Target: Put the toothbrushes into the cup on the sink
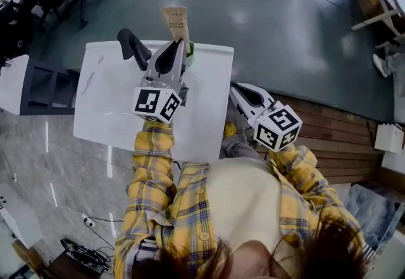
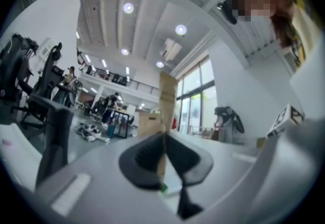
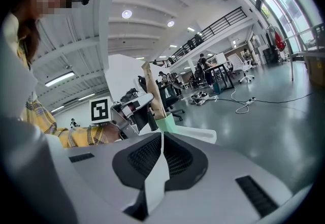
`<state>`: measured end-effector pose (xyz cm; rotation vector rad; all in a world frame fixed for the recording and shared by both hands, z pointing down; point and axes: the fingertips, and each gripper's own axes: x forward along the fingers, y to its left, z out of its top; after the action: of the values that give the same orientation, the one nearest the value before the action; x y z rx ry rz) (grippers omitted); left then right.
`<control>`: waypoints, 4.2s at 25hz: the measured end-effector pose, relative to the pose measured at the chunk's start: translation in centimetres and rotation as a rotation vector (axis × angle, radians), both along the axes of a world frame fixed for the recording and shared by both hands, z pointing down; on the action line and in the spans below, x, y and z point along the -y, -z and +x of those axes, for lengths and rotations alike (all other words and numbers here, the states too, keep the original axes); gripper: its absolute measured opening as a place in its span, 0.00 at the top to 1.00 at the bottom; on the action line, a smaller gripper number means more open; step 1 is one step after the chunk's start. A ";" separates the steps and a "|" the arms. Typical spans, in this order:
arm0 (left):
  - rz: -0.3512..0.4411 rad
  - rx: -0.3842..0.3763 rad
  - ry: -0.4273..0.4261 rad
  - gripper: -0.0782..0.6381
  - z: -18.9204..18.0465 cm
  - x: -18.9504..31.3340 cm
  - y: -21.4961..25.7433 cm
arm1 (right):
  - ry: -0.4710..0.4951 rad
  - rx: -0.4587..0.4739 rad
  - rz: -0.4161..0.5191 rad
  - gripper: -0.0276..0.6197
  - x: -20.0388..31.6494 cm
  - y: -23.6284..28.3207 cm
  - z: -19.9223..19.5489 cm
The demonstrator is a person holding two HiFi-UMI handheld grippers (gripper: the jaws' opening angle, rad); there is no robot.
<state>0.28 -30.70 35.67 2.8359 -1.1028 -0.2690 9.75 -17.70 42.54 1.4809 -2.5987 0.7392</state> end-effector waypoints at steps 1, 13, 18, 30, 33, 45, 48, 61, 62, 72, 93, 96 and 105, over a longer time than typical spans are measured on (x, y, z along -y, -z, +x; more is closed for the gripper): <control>-0.004 0.006 -0.004 0.87 0.1 0.0 -0.2 | -0.001 0.000 -0.001 0.93 0.0 0.0 0.0; -0.022 0.122 0.021 0.86 0.3 -0.2 -1.8 | -0.005 -0.002 -0.002 0.93 -0.2 0.1 0.1; -0.044 0.150 0.043 0.83 -0.1 0.1 -2.5 | 0.001 -0.003 -0.002 0.93 -0.1 0.0 -0.2; -0.071 0.154 0.073 0.80 -0.7 -0.2 -2.7 | 0.009 0.001 -0.001 0.93 -0.4 0.2 -0.2; -0.061 0.144 0.082 0.80 -1.1 -0.4 -2.4 | 0.015 0.001 0.001 0.93 -0.5 0.2 -0.4; -0.046 0.112 0.115 0.80 -3.0 -2.7 -1.2 | 0.051 0.007 0.019 0.93 -0.8 0.9 -1.6; -0.051 0.094 0.113 0.80 -3.6 -3.8 -0.9 | 0.065 0.009 0.023 0.93 -0.8 0.9 -2.2; -0.141 0.060 0.154 0.80 -6.1 -8.2 -1.8 | 0.117 0.004 0.034 0.93 -0.7 1.3 -4.8; -0.148 0.061 0.166 0.80 -6.3 -8.5 -1.8 | 0.118 0.004 0.035 0.93 -0.7 1.4 -4.9; -0.283 0.088 0.221 0.84 -7.4 -11.0 -4.4 | 0.136 -0.012 0.034 0.93 -0.8 1.2 -6.1; -0.467 0.133 0.248 0.88 -7.9 -13.6 -7.4 | 0.142 -0.060 0.021 0.94 -0.4 0.9 -7.1; -0.464 0.133 0.248 0.88 -7.9 -13.5 -7.2 | 0.141 -0.061 0.019 0.94 -0.3 0.8 -7.1; -0.467 0.133 0.259 0.88 -8.3 -13.3 -7.1 | 0.136 -0.069 0.012 0.94 0.0 0.8 -7.1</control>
<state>-7.98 -17.37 42.74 2.3287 -1.3514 0.1487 2.62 -17.75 41.71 1.2917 -2.6240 0.6472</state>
